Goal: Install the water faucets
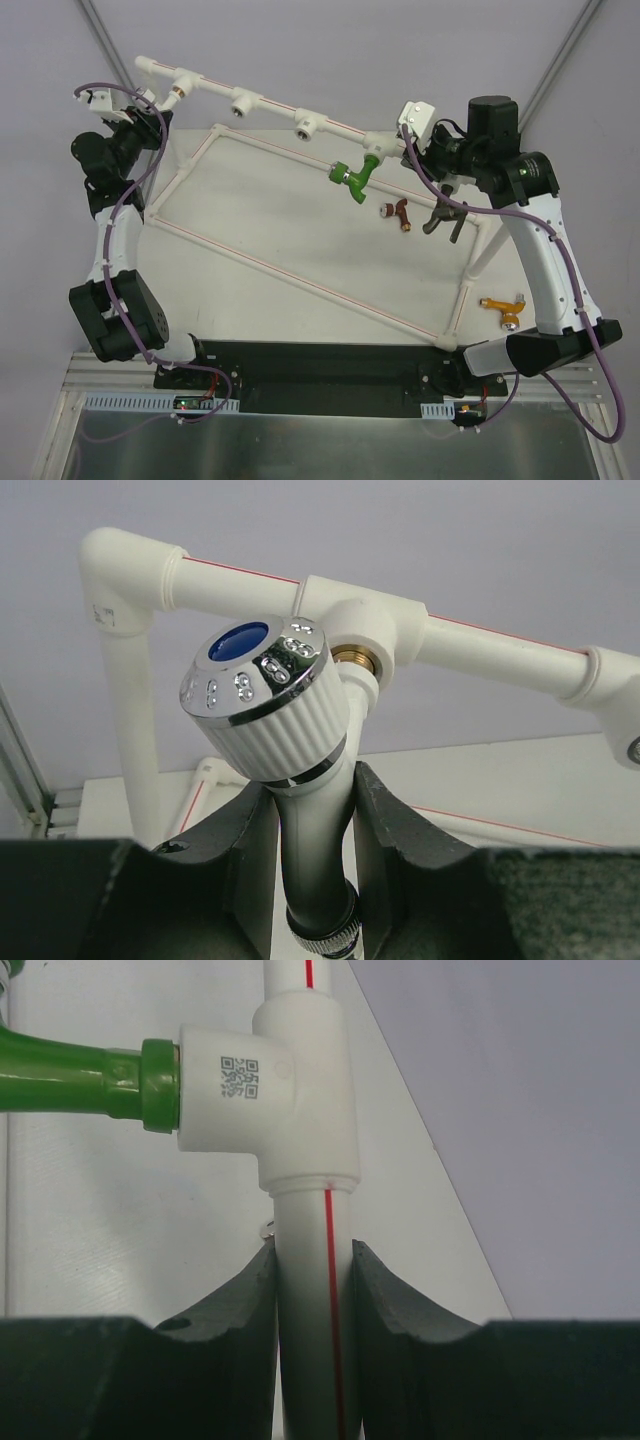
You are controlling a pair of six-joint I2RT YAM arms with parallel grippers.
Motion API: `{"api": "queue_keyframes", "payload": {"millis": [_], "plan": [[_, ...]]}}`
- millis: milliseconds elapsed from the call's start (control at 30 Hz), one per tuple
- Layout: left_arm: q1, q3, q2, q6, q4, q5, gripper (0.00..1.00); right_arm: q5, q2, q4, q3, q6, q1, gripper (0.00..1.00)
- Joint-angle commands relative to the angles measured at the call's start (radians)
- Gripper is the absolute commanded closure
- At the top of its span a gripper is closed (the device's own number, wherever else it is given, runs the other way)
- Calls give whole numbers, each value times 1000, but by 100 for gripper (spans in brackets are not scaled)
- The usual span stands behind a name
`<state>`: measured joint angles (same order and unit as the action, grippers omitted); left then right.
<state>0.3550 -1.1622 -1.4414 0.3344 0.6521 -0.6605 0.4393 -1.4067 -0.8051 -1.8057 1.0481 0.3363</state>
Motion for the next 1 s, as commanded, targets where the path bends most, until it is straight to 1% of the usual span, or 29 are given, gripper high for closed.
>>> {"api": "queue_keyframes", "payload": {"millis": [0, 133, 300, 367, 467, 500, 567, 667, 767, 800, 900, 967], "plan": [[-63, 19, 21, -254, -61, -111, 100, 22, 41, -14, 0, -23, 13, 98], [-80, 4, 32, -325, -123, -99, 100, 21, 43, -13, 3, -23, 15, 98], [-112, -4, 49, -460, -170, -64, 100, 24, 45, -9, 5, -22, 15, 98], [-126, -8, 52, -500, -199, -36, 100, 24, 45, -11, 3, -22, 18, 98], [-162, -5, 59, -609, -245, 21, 100, 22, 46, -9, 5, -22, 18, 98], [-174, -4, 61, -662, -252, 41, 100, 22, 45, -11, 5, -22, 18, 98], [-195, 1, 67, -707, -267, 82, 100, 22, 48, -9, 5, -20, 18, 98], [-214, 2, 68, -767, -281, 105, 100, 24, 48, -9, 5, -20, 21, 98], [-238, 6, 70, -854, -301, 153, 100, 22, 51, -6, 6, -20, 23, 98], [-247, 9, 70, -901, -302, 188, 100, 22, 51, -5, 6, -20, 23, 98], [-278, 21, 78, -969, -302, 238, 100, 24, 52, -3, 6, -20, 24, 98], [-290, 30, 82, -989, -302, 259, 100, 24, 52, -3, 8, -20, 23, 98]]}}
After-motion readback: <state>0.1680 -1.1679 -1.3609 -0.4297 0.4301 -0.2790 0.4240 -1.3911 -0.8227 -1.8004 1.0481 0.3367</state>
